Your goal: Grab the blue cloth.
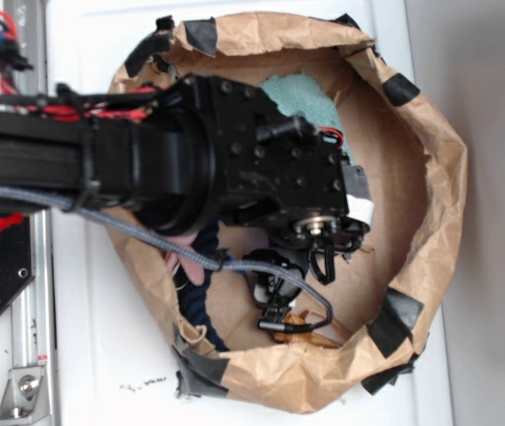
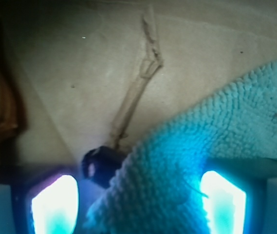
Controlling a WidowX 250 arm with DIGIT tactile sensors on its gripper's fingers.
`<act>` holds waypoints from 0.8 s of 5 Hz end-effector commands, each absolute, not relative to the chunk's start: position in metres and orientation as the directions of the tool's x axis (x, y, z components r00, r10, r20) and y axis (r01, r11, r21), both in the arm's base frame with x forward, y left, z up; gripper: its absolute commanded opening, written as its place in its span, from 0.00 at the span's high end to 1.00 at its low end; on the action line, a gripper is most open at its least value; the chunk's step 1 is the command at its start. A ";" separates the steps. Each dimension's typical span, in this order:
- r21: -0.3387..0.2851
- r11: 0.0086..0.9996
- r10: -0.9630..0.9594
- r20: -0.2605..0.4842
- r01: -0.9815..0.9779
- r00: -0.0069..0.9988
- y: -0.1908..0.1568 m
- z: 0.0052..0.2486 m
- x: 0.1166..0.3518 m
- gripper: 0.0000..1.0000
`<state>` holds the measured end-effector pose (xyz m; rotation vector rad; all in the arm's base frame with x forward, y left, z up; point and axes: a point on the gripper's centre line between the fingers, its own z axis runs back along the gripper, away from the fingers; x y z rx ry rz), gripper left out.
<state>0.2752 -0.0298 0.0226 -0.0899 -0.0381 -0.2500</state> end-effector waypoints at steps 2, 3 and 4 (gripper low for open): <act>-0.079 0.992 -0.095 0.088 0.102 0.992 0.016 0.040 0.297 1.00; -0.043 0.997 -0.057 0.115 0.062 0.992 0.024 0.049 0.298 1.00; 0.063 0.998 -0.013 0.185 0.001 0.983 0.023 0.081 0.290 1.00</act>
